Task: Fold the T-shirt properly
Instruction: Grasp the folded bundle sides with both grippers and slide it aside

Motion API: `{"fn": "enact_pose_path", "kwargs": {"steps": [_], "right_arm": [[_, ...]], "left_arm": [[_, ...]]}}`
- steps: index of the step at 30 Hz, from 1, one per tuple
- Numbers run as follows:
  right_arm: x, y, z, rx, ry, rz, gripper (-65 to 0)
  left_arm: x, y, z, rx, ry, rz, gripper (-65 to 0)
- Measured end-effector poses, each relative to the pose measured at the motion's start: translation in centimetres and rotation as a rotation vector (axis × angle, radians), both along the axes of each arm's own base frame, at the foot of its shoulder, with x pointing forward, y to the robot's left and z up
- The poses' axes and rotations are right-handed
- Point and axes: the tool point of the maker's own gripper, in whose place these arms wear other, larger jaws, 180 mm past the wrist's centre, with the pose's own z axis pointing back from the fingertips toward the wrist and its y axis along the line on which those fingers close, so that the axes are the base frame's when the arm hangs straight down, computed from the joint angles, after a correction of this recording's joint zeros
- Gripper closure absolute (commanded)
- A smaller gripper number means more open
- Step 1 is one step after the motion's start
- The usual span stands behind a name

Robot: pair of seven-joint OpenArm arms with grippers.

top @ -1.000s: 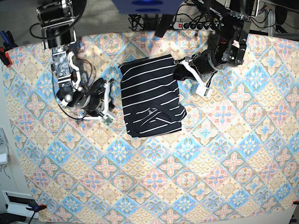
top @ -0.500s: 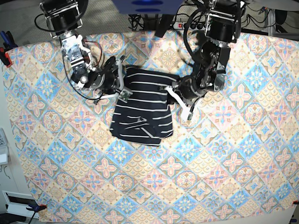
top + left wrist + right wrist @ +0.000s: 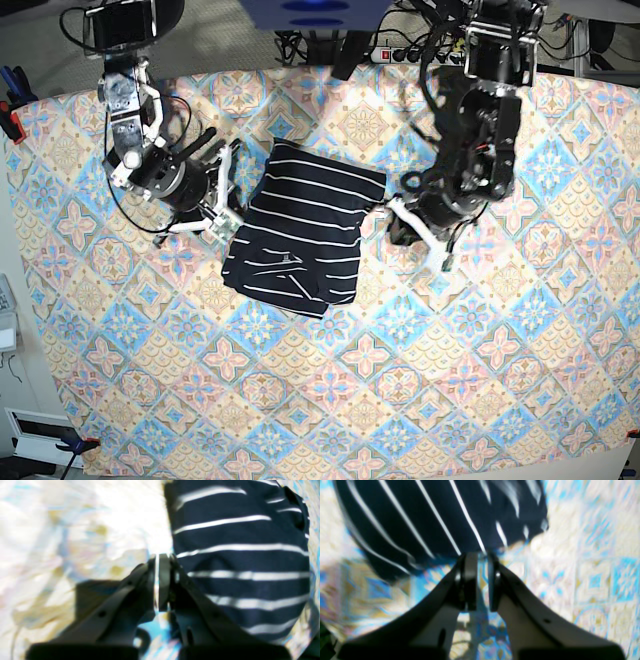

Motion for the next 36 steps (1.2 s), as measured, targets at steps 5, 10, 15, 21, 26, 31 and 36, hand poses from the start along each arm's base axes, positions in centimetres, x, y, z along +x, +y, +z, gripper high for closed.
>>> {"fn": "enact_pose_path", "kwargs": {"steps": [5,10,15,21,26,31,36], "right_arm": [[-3.7,4.9,-0.7,0.018,0.048,0.157,-7.2],[-4.1,12.5,1.3,0.126,0.002,0.330,-7.2],[-3.1,14.6,-0.6,0.145,0.069,0.323,-7.2],[-2.4,15.5,-4.4,0.151,0.183,0.290,-7.1],[-3.3,16.0,-7.6,0.203,0.278,0.261,-7.1],[-2.2,14.8,-9.3,0.254,0.308,0.224,-7.1],[0.6,9.3,-9.6,0.293,0.281,0.074,-7.1]], "left_arm": [[-3.3,2.7,1.1,-0.025,-0.001,0.053,-1.2],[-4.2,7.1,2.7,-0.019,-0.027,0.129,-1.2],[-6.3,7.2,3.4,-0.040,-0.021,0.135,-1.2],[-6.7,8.2,3.3,-0.026,-0.017,0.154,-1.2],[-6.8,8.1,3.3,-0.027,-0.016,0.153,-1.2],[-6.7,8.1,3.4,-0.027,-0.018,0.153,-1.2],[-6.7,8.1,3.3,-0.028,-0.016,0.153,-1.2]]}}
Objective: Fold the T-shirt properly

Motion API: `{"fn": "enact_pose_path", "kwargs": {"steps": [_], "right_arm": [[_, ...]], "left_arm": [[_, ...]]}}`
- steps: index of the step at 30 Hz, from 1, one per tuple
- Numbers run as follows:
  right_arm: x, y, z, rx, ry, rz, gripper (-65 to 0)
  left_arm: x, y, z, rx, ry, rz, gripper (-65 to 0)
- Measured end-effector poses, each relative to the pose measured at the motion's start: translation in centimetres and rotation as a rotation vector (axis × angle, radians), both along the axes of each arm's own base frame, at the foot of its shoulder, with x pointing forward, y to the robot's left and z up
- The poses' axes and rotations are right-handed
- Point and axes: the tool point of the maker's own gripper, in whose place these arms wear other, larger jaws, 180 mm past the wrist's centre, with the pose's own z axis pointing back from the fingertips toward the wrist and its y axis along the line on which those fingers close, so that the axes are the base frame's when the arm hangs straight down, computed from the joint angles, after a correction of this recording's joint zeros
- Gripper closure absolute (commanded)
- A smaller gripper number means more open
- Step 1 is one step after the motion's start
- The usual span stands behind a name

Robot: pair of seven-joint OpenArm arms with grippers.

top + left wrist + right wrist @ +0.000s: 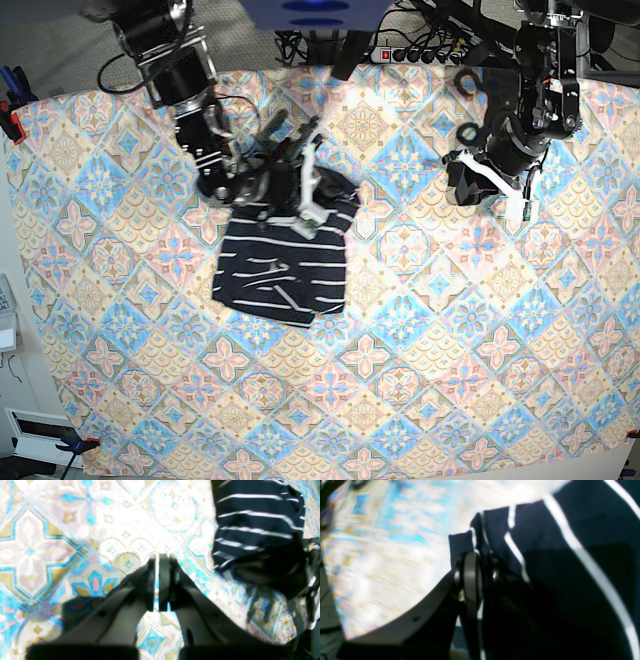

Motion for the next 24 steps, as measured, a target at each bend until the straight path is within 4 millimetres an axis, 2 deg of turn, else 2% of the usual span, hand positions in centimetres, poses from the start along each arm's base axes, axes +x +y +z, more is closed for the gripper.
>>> {"fn": "enact_pose_path", "kwargs": {"steps": [2,6,15,24], "right_arm": [[1.0,-2.6,-0.1,-0.028,-0.011,-0.051,-7.1],[2.6,-5.4,0.2,-0.093,-0.038,-0.064,-7.1],[3.4,-13.5,0.2,-0.225,-0.059,-0.111,-7.2],[3.8,-14.9,0.4,-0.261,-0.066,-0.113,-7.1]], "left_arm": [[-0.1,0.0,-0.3,-0.004,0.009,0.003,-1.2],[-0.1,0.1,-0.6,-0.004,0.016,0.007,-1.2],[-0.1,0.1,-0.7,-0.006,0.018,0.009,-1.2],[0.0,0.1,-0.6,-0.007,0.015,0.009,-1.2]]}}
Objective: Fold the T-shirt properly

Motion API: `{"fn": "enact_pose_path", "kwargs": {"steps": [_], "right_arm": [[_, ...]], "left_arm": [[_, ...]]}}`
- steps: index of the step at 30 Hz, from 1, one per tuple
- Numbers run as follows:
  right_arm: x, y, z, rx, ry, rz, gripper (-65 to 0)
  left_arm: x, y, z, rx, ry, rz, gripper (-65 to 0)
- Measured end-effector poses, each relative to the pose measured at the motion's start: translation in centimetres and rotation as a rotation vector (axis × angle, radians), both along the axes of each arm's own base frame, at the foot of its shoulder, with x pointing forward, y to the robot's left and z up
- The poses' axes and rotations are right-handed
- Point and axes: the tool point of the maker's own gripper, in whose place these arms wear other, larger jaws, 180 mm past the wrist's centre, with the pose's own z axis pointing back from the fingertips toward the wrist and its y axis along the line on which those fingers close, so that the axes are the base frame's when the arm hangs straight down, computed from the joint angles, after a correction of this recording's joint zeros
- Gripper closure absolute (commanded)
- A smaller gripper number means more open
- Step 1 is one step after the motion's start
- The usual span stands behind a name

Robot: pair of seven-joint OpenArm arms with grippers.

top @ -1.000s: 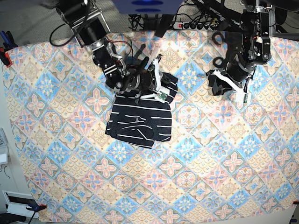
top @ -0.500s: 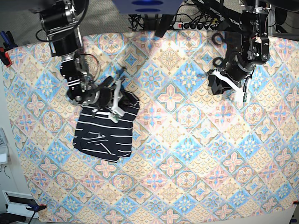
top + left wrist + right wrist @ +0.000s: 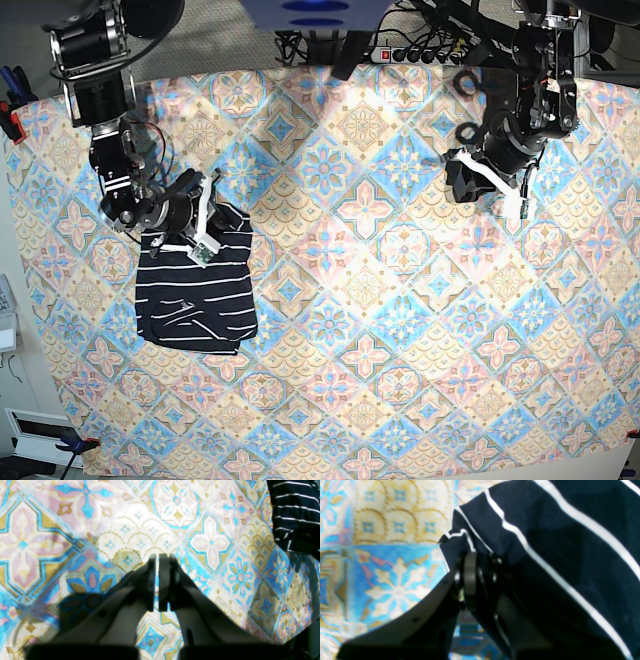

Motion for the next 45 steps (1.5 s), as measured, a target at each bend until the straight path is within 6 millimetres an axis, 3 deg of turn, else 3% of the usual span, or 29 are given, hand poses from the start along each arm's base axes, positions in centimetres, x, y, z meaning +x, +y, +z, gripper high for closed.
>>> {"fn": "enact_pose_path", "kwargs": {"steps": [7,12,15,18,21,29,35,40,45], "right_arm": [[-0.2,0.2,2.0,-0.040,-0.065,0.014,-7.1],[-2.5,-3.3,4.7,-0.113,-0.117,-0.069,-7.1],[-3.8,-4.0,6.8,-0.126,-0.164,-0.096,-7.1],[-6.1,-4.6,7.8,-0.124,-0.172,-0.160,-7.1],[-9.0,-6.1,7.8,-0.139,-0.143,-0.229,-7.1],[-16.8,-10.3,5.6,-0.194,0.003,-0.391,-7.0],[-23.3,-13.9,5.3,-0.242,0.110,-0.530,-7.0],[-28.4,-14.5,5.4,-0.226,0.206,-0.582,-7.0],[-32.9,-14.4,3.7,-0.221,0.323,-0.627,-7.0]], "left_arm": [[-0.4,-0.3,0.7,0.004,-0.015,-0.012,-1.2],[-1.7,-1.0,2.1,0.014,-0.038,-0.043,-1.2],[-3.1,-1.0,2.6,0.022,-0.034,-0.057,-1.2],[-4.9,0.1,2.6,0.057,-0.005,-0.040,-1.1],[-7.0,0.0,3.0,0.059,0.015,-0.050,-1.1],[-12.6,0.4,1.3,0.065,0.151,-0.053,-1.1],[-17.0,0.4,0.1,0.070,0.262,-0.059,-1.1],[-20.3,0.5,-0.6,0.090,0.347,-0.077,-1.1],[-23.3,-0.4,-2.6,0.127,0.432,-0.151,-1.0]]}}
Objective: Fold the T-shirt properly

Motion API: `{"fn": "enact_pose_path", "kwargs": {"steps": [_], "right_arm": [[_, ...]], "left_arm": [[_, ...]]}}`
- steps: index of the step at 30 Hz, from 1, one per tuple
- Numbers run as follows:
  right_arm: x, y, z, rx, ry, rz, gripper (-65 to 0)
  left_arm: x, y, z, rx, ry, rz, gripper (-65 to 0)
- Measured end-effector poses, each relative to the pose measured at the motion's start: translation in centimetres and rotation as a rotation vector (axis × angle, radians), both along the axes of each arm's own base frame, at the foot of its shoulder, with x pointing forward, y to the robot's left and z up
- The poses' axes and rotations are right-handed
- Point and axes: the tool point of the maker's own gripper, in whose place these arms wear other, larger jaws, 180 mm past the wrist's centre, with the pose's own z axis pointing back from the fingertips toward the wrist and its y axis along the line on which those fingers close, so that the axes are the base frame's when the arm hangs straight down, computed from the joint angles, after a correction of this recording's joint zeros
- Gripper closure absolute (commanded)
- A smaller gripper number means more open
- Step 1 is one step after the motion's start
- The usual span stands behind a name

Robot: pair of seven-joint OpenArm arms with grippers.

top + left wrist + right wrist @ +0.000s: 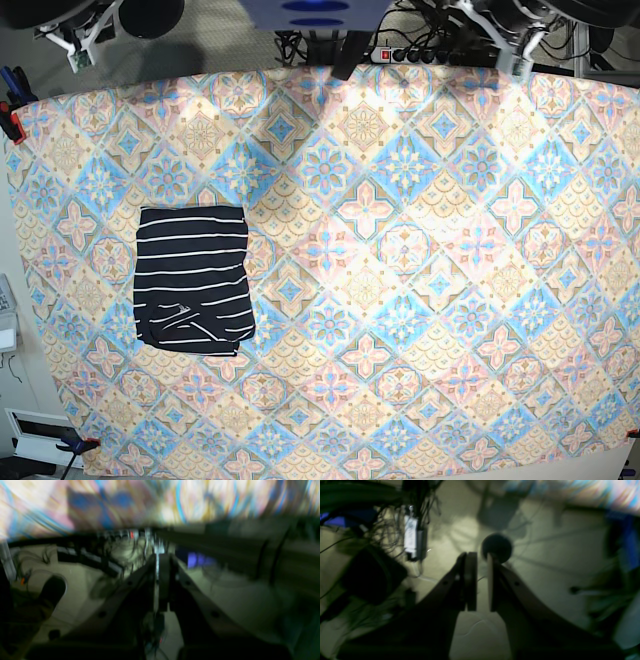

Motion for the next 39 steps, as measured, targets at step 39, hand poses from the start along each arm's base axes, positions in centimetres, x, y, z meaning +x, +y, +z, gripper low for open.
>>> {"fn": "enact_pose_path", "kwargs": {"steps": [39], "right_arm": [[-4.4,13.0,-19.1,0.479,0.052,-0.593,-7.0]], "left_arm": [[-7.6,1.5,-21.6,0.324,0.253,-0.248,-1.4]]}}
